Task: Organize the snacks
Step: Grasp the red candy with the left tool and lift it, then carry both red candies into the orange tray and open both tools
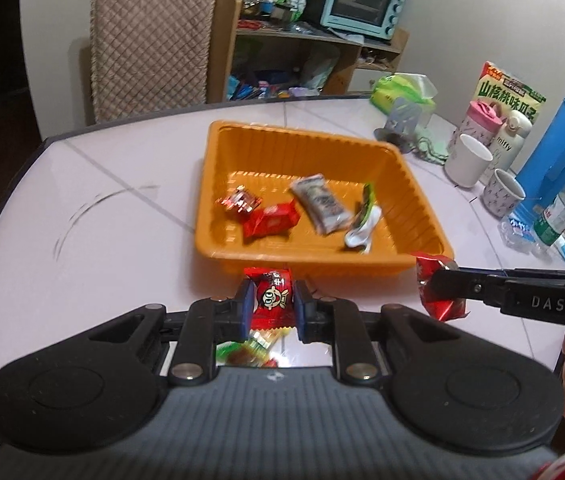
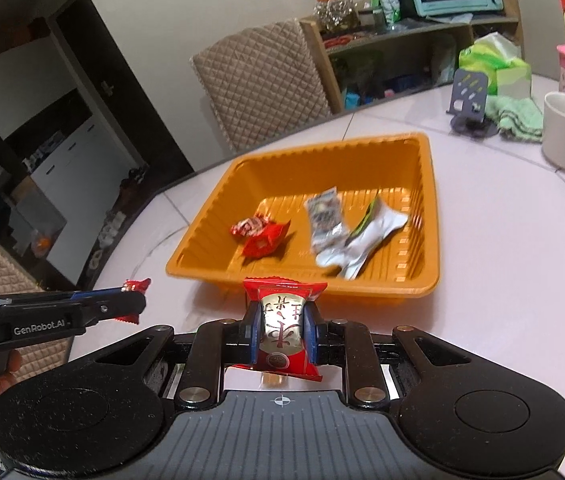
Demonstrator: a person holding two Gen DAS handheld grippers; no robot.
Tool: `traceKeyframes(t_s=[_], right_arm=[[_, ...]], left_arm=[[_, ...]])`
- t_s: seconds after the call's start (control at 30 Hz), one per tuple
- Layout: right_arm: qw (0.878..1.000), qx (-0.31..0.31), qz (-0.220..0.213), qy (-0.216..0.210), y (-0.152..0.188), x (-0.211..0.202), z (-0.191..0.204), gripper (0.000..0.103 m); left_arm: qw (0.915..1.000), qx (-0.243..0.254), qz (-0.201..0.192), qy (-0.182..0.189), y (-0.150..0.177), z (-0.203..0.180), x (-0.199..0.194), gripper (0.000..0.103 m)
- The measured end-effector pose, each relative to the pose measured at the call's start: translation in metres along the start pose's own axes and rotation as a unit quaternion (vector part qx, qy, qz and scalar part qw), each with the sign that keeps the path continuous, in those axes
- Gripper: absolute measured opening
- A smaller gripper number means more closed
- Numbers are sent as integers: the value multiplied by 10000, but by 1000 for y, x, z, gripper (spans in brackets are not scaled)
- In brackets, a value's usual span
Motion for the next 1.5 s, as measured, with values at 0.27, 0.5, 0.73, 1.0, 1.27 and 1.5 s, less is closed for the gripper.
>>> traceKeyframes(t_s=[0.27, 0.5, 0.73, 1.0, 1.27, 1.5], right_arm=[[9998, -28, -166, 99, -25, 0, -14, 22], [9991, -113, -218, 349, -45, 9, -31, 22], [9982, -125, -135, 576, -55, 23, -51, 22], [9970, -151, -20, 755, -58, 38, -65, 22], [9956, -255, 159, 885, -54, 50, -70, 22], [9949, -360, 260, 905, -53, 56, -71, 23]], left_arm=[[9996, 186, -112, 176, -32, -25, 20, 18], [9991, 357, -100, 199, -50, -44, 42, 19], [9985, 520, -21, 193, -61, -56, 64, 18], [9976, 665, 59, 200, -66, -66, 82, 19], [9969, 741, 173, 191, -64, -70, 96, 19], [9968, 743, 227, 174, -63, -69, 101, 19]])
Point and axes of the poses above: each gripper's, at about its wrist camera, not at the fingertips, and x roughly the way its jaws point, z to its left, y to its underside, the point moved 5 cm from there along x, roughly the way its jaws point, and after that the axes turned 13 degrees about -y, right-handed, at the moved point
